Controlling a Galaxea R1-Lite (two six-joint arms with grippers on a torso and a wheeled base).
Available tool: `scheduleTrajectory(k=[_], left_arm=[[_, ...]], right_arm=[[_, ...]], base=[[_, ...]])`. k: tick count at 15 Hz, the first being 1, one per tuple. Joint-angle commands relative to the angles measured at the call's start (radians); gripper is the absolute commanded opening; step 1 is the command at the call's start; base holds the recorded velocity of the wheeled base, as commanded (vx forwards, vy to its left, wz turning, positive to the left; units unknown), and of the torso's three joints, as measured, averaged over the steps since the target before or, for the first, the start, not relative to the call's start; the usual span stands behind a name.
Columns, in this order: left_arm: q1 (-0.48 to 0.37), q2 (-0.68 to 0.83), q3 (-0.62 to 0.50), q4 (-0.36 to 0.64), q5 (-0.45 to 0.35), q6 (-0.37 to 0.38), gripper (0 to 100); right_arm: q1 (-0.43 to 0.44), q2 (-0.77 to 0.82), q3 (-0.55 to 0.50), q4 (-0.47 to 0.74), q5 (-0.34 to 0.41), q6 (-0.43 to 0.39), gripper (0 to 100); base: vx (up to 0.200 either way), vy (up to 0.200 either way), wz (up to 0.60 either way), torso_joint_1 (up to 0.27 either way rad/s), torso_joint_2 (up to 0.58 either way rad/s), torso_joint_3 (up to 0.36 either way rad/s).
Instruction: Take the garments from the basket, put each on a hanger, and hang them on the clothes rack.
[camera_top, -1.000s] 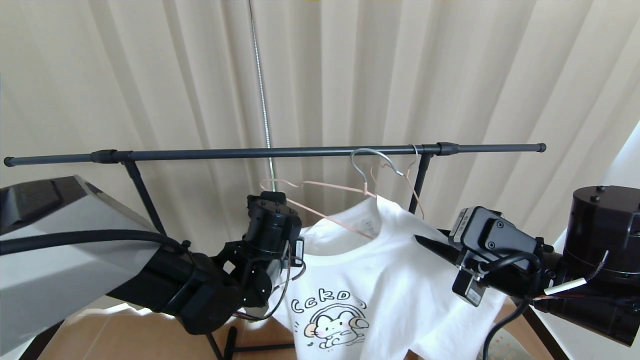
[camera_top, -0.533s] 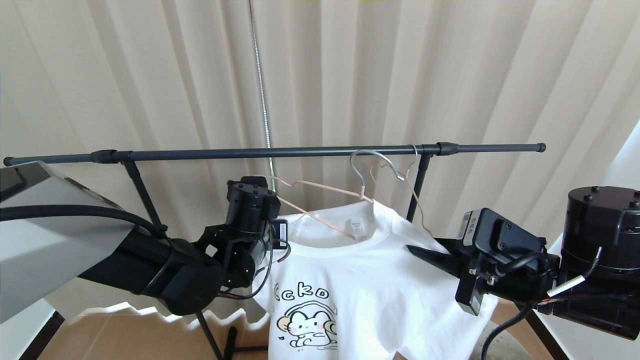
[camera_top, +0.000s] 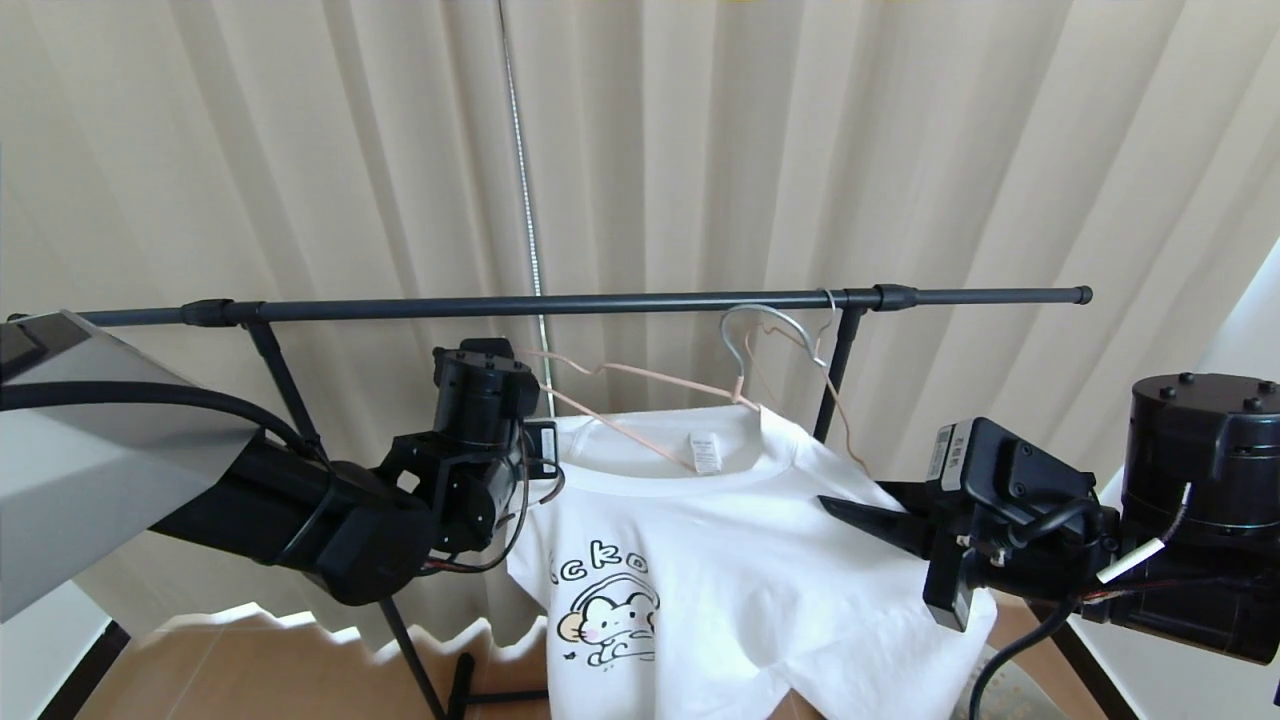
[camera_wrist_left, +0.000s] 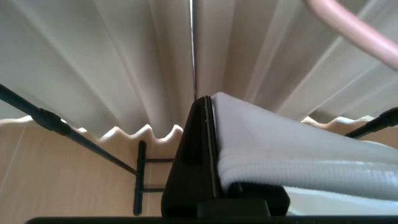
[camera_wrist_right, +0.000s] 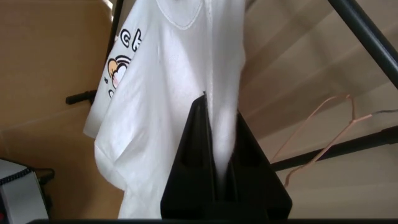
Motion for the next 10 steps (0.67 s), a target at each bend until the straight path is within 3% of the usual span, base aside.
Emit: scheduleTrajectory(k=[1, 10], left_arm=[[0.022, 0.017, -0.013, -0.001, 0.001, -0.001, 0], [0.073, 0.012, -0.044, -0.001, -0.014, -0.003, 0]], right_arm=[[0.000, 0.005, 0.007, 0.000, -0.002, -0.002, 0], [-0.015, 0.005, 0.018, 0.000, -0.002, -0.035, 0]], base=[[0.000, 0.000, 0.00, 0.000, 0.00, 0.000], [0.000, 0.000, 0.00, 0.000, 0.00, 0.000]])
